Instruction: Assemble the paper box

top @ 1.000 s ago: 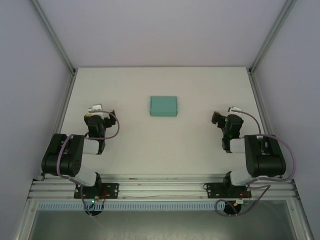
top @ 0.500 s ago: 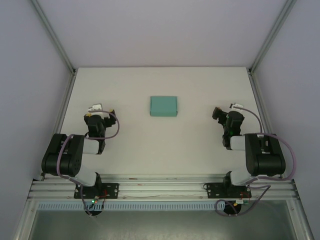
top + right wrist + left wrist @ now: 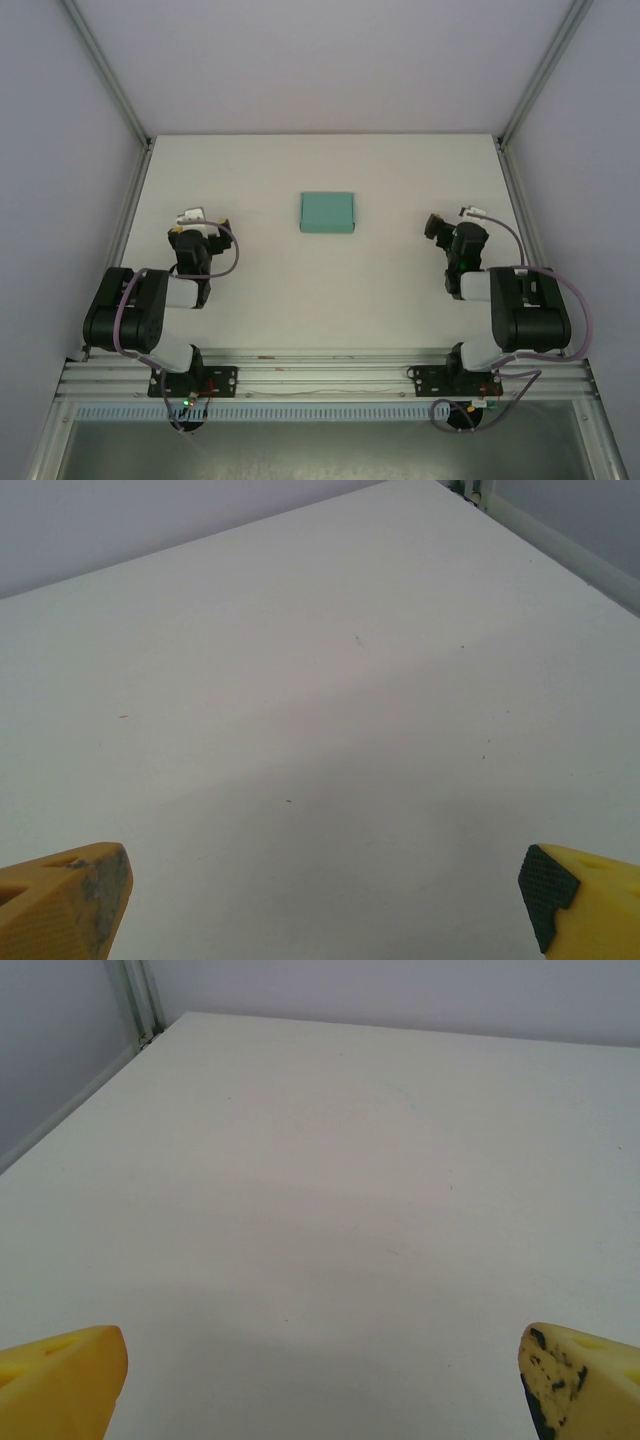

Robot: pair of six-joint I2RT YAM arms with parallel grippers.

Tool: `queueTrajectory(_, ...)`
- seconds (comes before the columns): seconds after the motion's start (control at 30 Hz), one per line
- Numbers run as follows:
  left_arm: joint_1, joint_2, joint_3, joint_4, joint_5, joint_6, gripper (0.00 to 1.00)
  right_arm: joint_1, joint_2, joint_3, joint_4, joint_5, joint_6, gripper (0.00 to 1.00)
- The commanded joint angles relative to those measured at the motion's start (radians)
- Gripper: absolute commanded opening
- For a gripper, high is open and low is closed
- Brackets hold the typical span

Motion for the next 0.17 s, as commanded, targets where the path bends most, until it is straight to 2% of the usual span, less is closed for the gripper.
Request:
queueTrajectory(0.0, 0.009, -0.012, 0.015, 0.017, 0.008, 0.007, 1.00, -0.006, -0.011, 0.012, -0.001, 0.005, 0.011, 1.00)
queueTrajectory(0.13, 0.009, -0.012, 0.015, 0.017, 0.007, 0.006, 1.00, -0.006, -0.011, 0.013, -0.001, 0.006, 0.011, 1.00)
